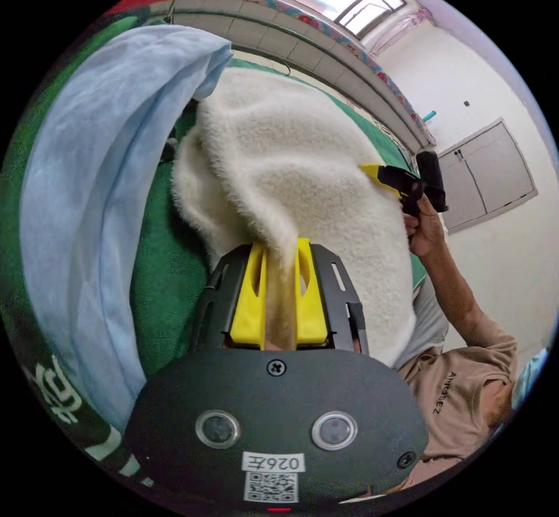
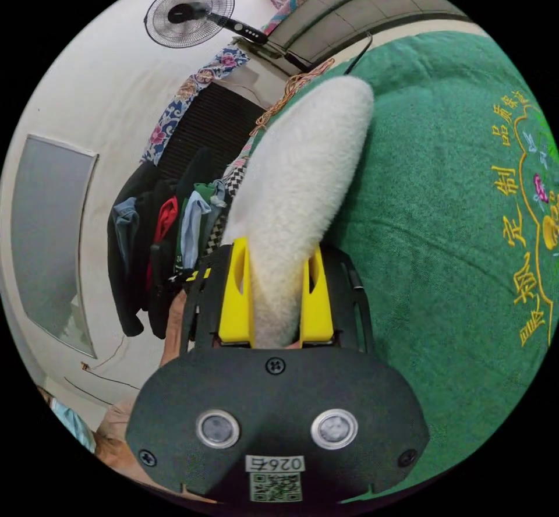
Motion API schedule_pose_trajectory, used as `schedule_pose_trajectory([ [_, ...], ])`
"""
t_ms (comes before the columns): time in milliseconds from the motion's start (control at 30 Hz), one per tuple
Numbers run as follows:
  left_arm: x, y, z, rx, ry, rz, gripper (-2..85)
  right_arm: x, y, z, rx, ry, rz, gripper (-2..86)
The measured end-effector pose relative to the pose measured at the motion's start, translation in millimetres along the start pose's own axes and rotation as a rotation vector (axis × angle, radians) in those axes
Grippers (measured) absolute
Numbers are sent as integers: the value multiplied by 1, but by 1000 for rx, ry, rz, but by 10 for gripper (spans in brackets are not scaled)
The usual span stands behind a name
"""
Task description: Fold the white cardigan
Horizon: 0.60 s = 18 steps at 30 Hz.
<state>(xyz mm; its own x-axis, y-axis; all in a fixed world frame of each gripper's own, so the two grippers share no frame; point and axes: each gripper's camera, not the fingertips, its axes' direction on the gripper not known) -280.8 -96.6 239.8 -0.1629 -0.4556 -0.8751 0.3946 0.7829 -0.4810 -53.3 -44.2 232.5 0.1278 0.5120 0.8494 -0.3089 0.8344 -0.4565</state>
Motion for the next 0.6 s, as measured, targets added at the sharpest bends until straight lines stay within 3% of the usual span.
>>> schedule_pose_trajectory([
  [133,22,-27,25,-84,85,22,74,-1,2,-39,-7,59,-47,80],
  [600,199,-116,154,-223,-7,301,71,48,26,-233,38,305,97,71],
])
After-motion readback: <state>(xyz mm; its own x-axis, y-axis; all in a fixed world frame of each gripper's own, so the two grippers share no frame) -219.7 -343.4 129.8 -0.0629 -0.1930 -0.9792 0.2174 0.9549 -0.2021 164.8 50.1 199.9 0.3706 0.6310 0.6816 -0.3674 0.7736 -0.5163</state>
